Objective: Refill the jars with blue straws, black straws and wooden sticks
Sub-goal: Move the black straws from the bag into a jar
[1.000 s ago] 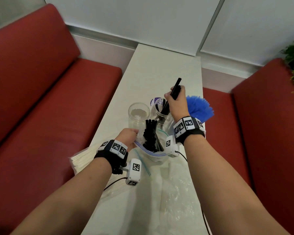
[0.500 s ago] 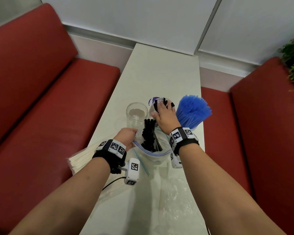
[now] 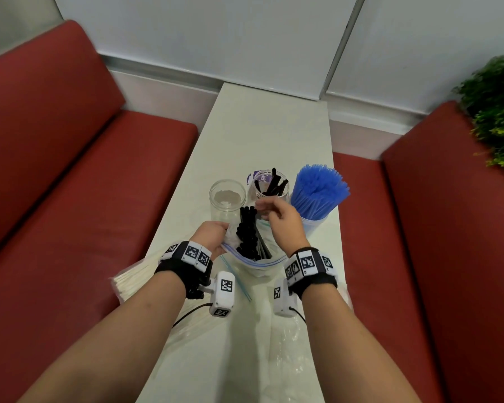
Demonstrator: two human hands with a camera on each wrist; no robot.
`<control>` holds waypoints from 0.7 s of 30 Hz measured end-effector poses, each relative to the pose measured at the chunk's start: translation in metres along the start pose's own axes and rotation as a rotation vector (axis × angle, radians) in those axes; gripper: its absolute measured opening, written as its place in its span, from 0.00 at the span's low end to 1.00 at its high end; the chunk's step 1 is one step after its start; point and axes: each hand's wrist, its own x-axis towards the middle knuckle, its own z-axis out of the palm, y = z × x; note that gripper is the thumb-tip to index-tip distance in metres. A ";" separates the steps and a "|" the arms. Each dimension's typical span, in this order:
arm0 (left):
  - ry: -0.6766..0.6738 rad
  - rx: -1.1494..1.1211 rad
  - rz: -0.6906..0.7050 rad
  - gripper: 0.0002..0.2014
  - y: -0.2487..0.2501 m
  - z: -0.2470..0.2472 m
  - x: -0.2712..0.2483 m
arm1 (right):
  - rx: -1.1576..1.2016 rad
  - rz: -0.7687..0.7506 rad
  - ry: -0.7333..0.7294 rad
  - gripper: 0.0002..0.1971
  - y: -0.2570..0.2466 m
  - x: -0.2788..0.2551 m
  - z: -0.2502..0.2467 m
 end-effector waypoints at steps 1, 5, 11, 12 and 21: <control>0.011 0.003 0.005 0.19 0.000 -0.001 -0.001 | 0.021 0.014 -0.009 0.23 0.005 -0.005 0.000; 0.023 -0.018 0.005 0.20 0.000 -0.004 -0.003 | 0.044 0.125 -0.147 0.27 0.024 -0.023 -0.005; 0.013 -0.091 0.000 0.15 0.000 -0.006 -0.004 | -0.193 0.238 -0.440 0.46 0.035 -0.041 0.002; 0.010 -0.082 0.007 0.15 0.000 -0.005 -0.005 | -0.234 0.224 -0.394 0.46 0.035 -0.042 0.005; 0.041 0.020 0.037 0.21 -0.004 -0.011 -0.007 | -0.285 0.191 -0.088 0.18 0.042 -0.045 0.012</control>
